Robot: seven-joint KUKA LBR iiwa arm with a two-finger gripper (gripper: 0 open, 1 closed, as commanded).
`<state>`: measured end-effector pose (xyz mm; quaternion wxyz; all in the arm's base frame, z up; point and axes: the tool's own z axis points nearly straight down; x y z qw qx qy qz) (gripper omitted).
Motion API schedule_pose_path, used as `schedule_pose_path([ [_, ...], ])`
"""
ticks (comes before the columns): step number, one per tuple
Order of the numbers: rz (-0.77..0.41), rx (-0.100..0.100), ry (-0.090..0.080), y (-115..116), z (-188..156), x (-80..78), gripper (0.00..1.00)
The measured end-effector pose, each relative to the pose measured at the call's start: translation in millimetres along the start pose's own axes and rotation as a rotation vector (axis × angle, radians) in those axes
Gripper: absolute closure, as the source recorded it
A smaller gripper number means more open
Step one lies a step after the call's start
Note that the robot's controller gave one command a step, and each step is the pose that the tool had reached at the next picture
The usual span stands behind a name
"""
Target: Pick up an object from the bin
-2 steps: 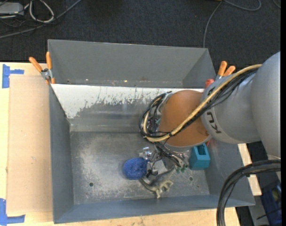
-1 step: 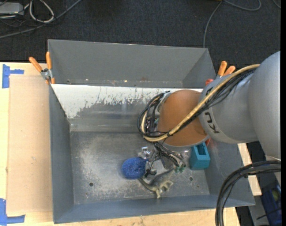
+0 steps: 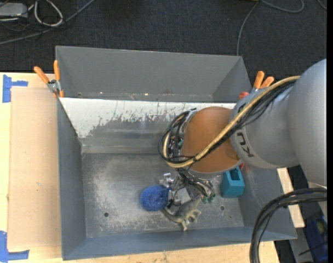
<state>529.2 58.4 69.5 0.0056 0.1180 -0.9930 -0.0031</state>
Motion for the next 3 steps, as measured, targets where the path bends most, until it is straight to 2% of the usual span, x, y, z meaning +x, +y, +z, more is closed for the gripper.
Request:
schedule_pose_path([
  [1,0.034,-0.001,0.005,0,-66,1.9,1.0],
  [2,0.002,0.0,-0.001,-4,-122,-4.9,1.0],
  [3,0.004,-0.003,0.012,4,-173,5.8,1.0],
])
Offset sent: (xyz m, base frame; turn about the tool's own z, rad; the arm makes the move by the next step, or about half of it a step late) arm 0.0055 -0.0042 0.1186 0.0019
